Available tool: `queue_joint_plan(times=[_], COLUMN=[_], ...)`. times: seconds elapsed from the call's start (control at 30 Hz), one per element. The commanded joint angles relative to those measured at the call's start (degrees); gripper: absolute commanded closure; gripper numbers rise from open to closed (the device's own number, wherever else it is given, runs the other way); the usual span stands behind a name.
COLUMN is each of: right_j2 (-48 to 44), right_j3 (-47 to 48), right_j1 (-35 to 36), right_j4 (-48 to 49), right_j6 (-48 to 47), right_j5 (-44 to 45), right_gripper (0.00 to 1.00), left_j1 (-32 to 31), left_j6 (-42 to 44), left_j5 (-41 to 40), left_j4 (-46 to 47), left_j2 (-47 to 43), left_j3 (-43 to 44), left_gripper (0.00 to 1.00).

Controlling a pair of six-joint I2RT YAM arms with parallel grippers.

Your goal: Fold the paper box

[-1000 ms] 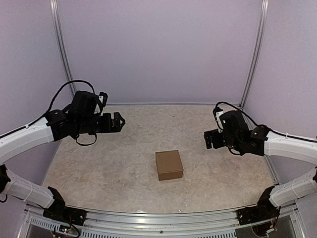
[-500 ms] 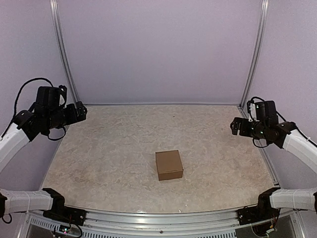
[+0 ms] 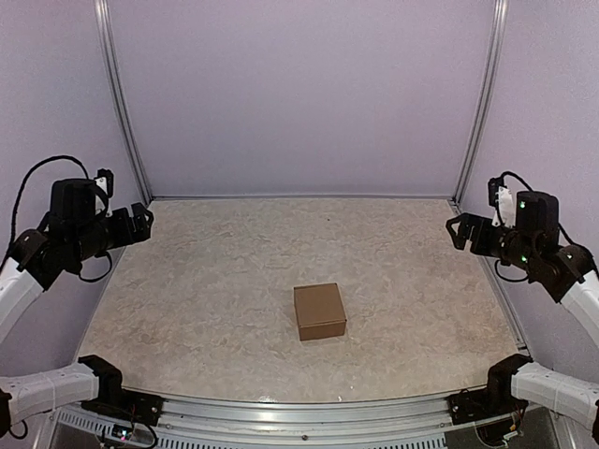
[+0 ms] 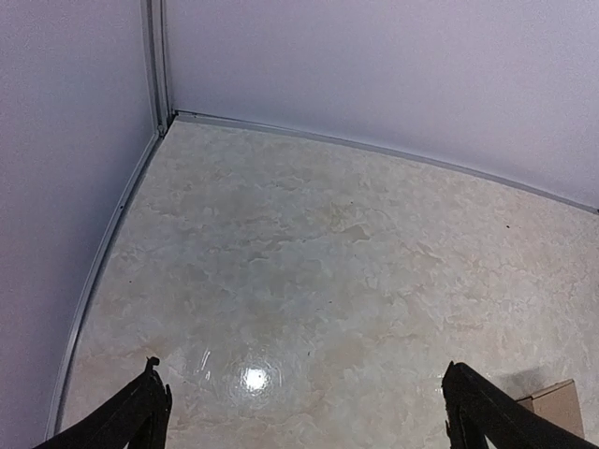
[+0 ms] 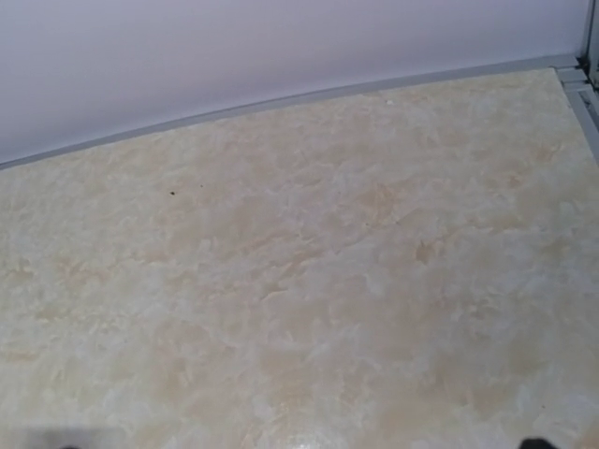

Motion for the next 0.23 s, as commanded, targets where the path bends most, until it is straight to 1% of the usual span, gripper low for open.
queue_joint_plan(times=[0.0,0.13,0.2], right_j2=[-1.27,-1.11,-0.76], right_j3=[-1.30,-0.96,-0.69], right_j1=[-0.16,-0.23,-0.19], right_j4=[-1.34,-1.63,-1.80], right_j6=[0.97,-1.53,-0.75], right_j5=[0.15,-3.32,-1.76], right_gripper=[0.00,0.00,0.00], left_j1=[0.65,0.69,0.68], left_j6=[1.18,1.48,1.53], left_j5=[0.94,0.51,0.16], left_j4=[1.22,0.96,0.87], left_j2=[-0.99,-1.31,-1.46], left_j3=[-0.80,-0.96,-0.96], left_gripper=[0.01,0.01,0.01])
